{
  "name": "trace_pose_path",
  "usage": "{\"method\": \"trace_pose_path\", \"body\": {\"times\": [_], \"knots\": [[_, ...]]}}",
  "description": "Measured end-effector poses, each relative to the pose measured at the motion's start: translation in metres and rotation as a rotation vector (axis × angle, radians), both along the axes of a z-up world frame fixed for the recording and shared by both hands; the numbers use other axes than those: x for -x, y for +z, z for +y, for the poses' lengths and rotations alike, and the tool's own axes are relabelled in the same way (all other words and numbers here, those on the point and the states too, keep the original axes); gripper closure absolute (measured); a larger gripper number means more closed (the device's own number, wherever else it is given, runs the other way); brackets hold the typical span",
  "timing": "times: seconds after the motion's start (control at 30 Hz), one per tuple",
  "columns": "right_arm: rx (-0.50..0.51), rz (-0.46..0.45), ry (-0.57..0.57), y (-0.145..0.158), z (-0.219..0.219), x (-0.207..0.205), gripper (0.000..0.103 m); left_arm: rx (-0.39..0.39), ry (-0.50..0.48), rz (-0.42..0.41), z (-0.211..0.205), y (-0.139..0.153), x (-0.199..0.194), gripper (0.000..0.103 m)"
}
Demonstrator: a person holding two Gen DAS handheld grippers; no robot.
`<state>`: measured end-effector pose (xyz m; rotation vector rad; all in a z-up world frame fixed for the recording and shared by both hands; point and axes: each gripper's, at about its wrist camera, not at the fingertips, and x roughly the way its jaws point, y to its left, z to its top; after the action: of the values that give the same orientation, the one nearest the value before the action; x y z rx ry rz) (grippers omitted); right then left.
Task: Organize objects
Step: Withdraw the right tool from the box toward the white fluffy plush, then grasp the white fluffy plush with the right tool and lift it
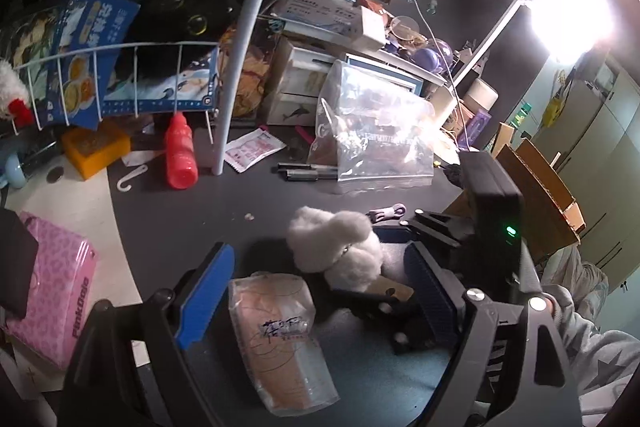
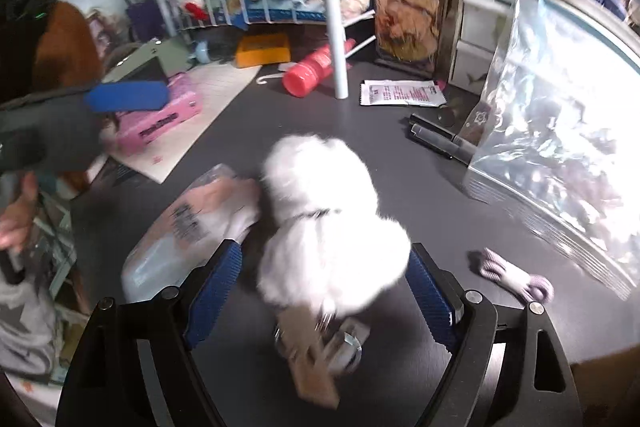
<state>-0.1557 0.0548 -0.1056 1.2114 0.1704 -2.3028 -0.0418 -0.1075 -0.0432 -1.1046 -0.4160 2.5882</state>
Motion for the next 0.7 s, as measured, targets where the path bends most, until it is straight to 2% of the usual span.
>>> {"method": "trace_pose_path", "body": {"times": [0.07, 0.1, 0.13, 0.37, 0.7], "knots": [[-0.005, -0.004, -0.005, -0.006, -0.001, 0.007, 0.025, 0.002, 0.005, -0.005, -0.001, -0.002, 0.001, 0.018], [-0.026, 0.006, -0.010, -0.009, -0.002, 0.009, 0.037, -0.002, 0.004, -0.008, -0.001, -0.004, 0.001, 0.018], [-0.031, 0.003, -0.004, -0.011, -0.003, 0.009, 0.042, -0.005, 0.004, -0.013, -0.001, -0.005, 0.001, 0.018], [-0.056, 0.045, 0.014, -0.011, -0.007, 0.004, 0.049, -0.009, -0.004, -0.044, 0.004, -0.016, 0.005, 0.018], [0.021, 0.096, 0.042, 0.014, 0.004, -0.021, 0.049, -0.030, -0.089, -0.056, 0.038, -0.019, 0.019, 0.018]]}}
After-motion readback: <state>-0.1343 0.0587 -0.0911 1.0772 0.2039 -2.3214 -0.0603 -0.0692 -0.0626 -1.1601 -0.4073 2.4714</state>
